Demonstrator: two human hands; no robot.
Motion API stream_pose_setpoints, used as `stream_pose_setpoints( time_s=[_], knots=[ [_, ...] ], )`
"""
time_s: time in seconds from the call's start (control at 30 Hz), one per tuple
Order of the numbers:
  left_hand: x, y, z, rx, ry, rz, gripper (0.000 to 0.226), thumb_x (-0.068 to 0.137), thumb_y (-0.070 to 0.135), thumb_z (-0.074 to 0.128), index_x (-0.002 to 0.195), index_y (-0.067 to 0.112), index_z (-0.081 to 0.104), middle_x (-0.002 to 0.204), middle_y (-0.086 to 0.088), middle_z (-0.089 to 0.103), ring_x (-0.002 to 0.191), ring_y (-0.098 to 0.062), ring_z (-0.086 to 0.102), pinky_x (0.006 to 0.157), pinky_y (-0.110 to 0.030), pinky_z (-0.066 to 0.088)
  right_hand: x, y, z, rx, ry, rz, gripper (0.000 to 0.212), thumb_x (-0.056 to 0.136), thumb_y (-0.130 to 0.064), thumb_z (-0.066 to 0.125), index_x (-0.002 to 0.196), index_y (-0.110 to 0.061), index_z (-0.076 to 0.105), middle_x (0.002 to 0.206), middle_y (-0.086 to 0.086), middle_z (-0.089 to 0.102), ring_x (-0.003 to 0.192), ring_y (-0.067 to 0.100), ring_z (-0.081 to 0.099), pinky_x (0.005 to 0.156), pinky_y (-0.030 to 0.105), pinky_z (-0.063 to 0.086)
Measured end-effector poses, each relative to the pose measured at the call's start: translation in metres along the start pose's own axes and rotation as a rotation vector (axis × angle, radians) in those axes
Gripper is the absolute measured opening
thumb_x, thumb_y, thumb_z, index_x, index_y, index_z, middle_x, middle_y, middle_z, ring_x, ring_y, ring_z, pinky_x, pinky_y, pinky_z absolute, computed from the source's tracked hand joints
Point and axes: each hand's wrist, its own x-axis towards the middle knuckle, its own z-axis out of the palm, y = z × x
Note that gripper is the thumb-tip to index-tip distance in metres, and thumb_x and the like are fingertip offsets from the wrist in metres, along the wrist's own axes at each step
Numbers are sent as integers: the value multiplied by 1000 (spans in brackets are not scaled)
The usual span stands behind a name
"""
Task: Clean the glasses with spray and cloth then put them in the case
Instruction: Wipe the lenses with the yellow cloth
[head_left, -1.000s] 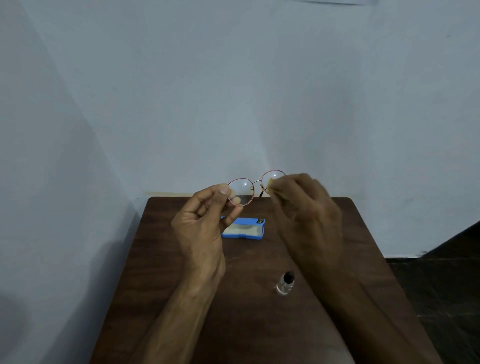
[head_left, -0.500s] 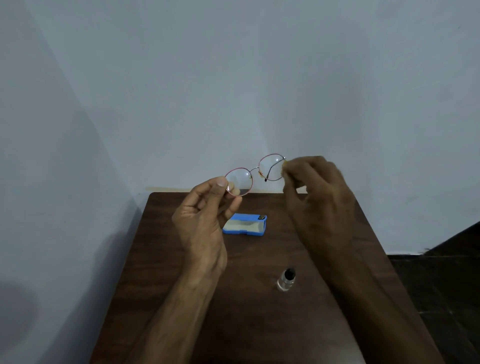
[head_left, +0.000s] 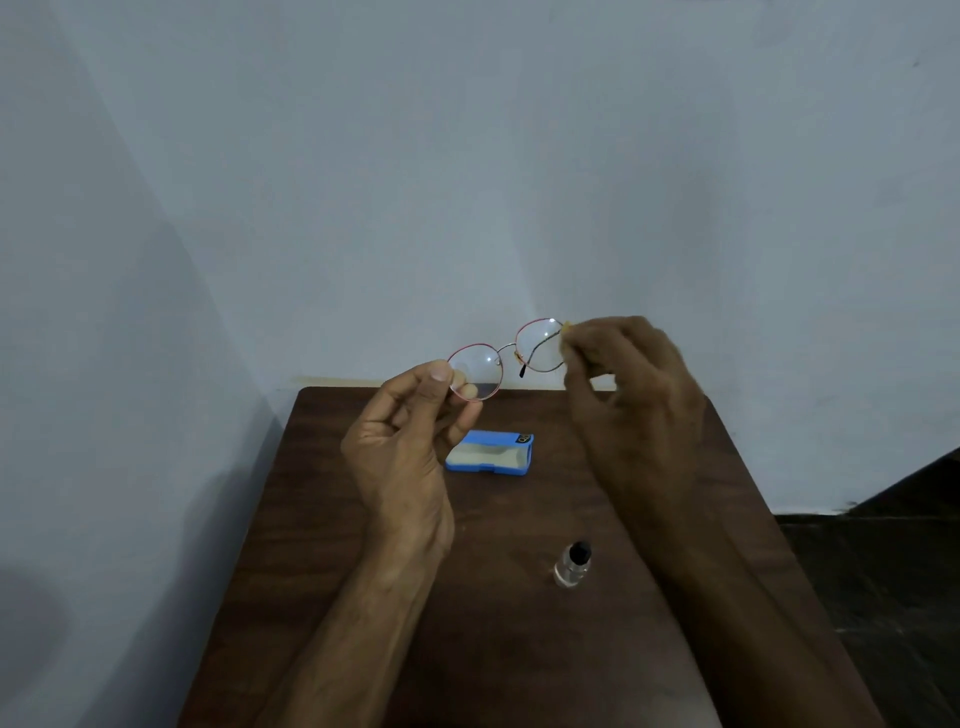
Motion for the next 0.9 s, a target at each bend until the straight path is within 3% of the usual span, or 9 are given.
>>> stream_pose_setpoints(
  time_s=[0.17, 0.3, 0.43, 0.57, 0.7, 0.83, 0.9],
  knots=[
    [-2, 1, -2, -5, -6, 15, 6, 92, 6, 72, 94, 10, 77, 79, -2, 78, 73, -14, 75, 68, -27, 63, -8, -17, 3, -7, -51, -101, 8, 95, -5, 72, 99, -10, 76, 103, 2, 72, 90, 26, 65, 74, 42, 54],
    [-5, -1, -2, 70, -61, 86, 7, 93, 7, 73, 93, 11, 79, 81, -6, 77, 74, -18, 75, 70, -31, 63, 10, -6, -3, 8, 21, 14, 7, 94, -7, 73, 98, -12, 75, 102, 0, 72, 89, 23, 65, 73, 41, 54],
    [-5, -1, -6, 138, -80, 152, 16, 89, 15, 75, 102, 7, 78, 85, -6, 79, 79, -20, 77, 75, -38, 65, -1, -24, 0, 42, -68, -117, 9, 94, -5, 74, 101, -9, 77, 105, 2, 73, 91, 21, 66, 77, 35, 55],
    [-7, 3, -6, 202, -130, 245, 20, 88, 17, 75, 103, 5, 77, 84, -6, 79, 79, -22, 78, 74, -38, 66, 12, -6, -4, 52, 34, 25, 9, 93, -5, 73, 98, -12, 76, 102, -1, 73, 89, 24, 67, 73, 43, 57],
    [-7, 6, -10, 256, -141, 321, 20, 90, 20, 77, 103, 5, 77, 86, -9, 80, 81, -28, 78, 78, -48, 65, 2, -27, -5, 37, -45, -119, 10, 92, -3, 73, 98, -11, 76, 102, 0, 73, 88, 23, 66, 75, 37, 54],
    [-12, 9, -7, 310, -167, 388, 13, 91, 17, 77, 102, 9, 78, 87, -5, 80, 81, -27, 79, 77, -49, 65, 13, -11, -4, 36, 10, 12, 9, 93, -6, 71, 96, -14, 75, 99, -2, 72, 85, 24, 67, 70, 42, 55],
    [-13, 9, -9, 348, -172, 420, 12, 92, 17, 77, 103, 11, 78, 88, -2, 81, 83, -25, 79, 78, -48, 66, 10, -16, -2, 55, -27, -18, 10, 93, -5, 70, 96, -13, 75, 99, -2, 72, 85, 24, 66, 69, 43, 55]
  ],
)
